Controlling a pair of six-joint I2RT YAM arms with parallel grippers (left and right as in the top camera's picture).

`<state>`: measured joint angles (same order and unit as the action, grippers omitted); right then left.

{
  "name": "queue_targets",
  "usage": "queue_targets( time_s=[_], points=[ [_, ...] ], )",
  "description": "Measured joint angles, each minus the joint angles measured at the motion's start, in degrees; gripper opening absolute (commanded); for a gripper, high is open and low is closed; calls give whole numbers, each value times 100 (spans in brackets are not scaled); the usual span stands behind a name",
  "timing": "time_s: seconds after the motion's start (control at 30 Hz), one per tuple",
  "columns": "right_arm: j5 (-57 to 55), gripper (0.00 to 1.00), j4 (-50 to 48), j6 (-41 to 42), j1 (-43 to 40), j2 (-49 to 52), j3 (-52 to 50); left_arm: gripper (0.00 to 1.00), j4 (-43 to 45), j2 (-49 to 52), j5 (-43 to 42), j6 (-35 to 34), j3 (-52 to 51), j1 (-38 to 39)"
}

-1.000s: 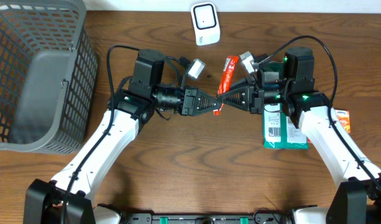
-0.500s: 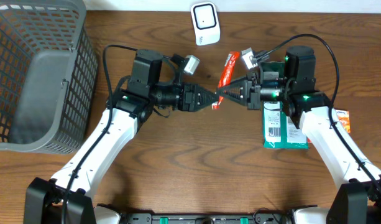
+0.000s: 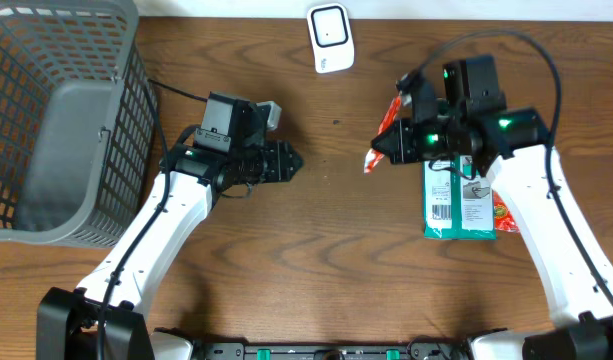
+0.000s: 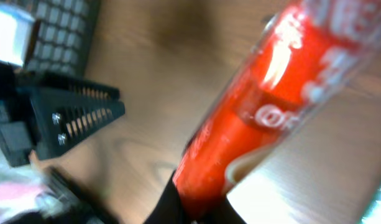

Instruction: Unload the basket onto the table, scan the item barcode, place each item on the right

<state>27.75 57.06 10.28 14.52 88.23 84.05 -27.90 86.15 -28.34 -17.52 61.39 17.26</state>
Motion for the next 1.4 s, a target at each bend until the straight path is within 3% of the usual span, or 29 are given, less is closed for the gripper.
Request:
queue_targets(
  time_s=[0.13, 0.27, 0.5, 0.77, 0.8, 0.93, 1.0, 1.2, 1.4],
  points=[
    [-1403, 1, 1440, -48, 339, 120, 1311, 49, -413, 0, 1016, 85, 11, -42],
    [-2208, 1, 2140, -52, 570, 494, 2013, 49, -667, 0, 1578, 129, 11, -216],
    [-3021, 1, 2050, -52, 1287, 1934, 1856, 50, -815, 0, 2087, 205, 11, -413],
    [-3187, 1, 1845, -4, 1829, 3434, 1744, 67, -822, 0, 2356, 450, 11, -413],
    [-3191, 4, 1823, 0, 1845, 3521, 1744, 68, -822, 0, 2404, 452, 11, -413],
    [-3226, 58, 1714, 68, 1873, 3733, 1744, 72, -835, 0, 2625, 452, 11, -413],
    [-3237, 64, 1681, 90, 1873, 3779, 1744, 73, -837, 0, 2704, 452, 11, -413],
    [-3252, 67, 1720, 105, 1871, 3788, 1746, 73, -835, 0, 2771, 452, 11, -413],
    [-3244, 36, 1998, 181, 1836, 3788, 1784, 73, -835, 0, 2791, 452, 11, -413]
  ],
)
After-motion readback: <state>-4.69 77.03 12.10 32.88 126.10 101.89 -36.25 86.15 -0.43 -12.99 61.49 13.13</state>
